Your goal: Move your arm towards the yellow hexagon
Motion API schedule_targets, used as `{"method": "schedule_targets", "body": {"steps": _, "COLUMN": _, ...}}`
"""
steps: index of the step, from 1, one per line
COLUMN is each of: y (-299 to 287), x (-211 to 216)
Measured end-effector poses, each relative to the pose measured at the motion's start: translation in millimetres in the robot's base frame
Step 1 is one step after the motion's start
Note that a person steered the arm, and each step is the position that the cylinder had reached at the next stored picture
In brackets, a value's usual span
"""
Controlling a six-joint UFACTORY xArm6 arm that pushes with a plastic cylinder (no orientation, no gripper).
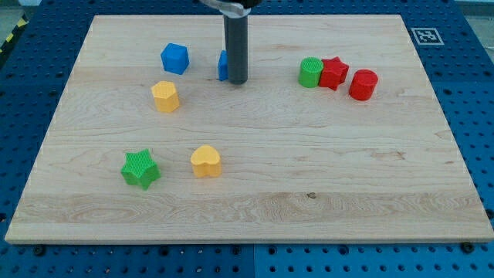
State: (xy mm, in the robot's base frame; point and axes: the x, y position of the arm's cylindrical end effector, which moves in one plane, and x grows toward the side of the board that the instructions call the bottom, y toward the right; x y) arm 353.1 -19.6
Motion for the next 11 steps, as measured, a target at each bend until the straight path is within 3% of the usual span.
{"method": "schedule_targets", "body": {"steps": 3, "y": -49.6, "x": -33.9}}
{"method": "schedule_targets", "body": {"steps": 4, "y": -41.0, "x": -0.1}}
{"method": "schedule_targets", "body": {"steps": 5, "y": -26.5, "x": 60.4}}
{"method": "schedule_targets", "body": {"steps": 6, "y": -58.4, "x": 100.7}}
{"method": "schedule_targets", "body": {"steps": 7, "y": -137.7, "x": 109.3}}
{"method": "schedule_targets", "body": {"steps": 8, "y": -175.5, "x": 98.1}}
{"method": "schedule_targets", "body": {"steps": 11, "y": -148.0, "x": 82.2}}
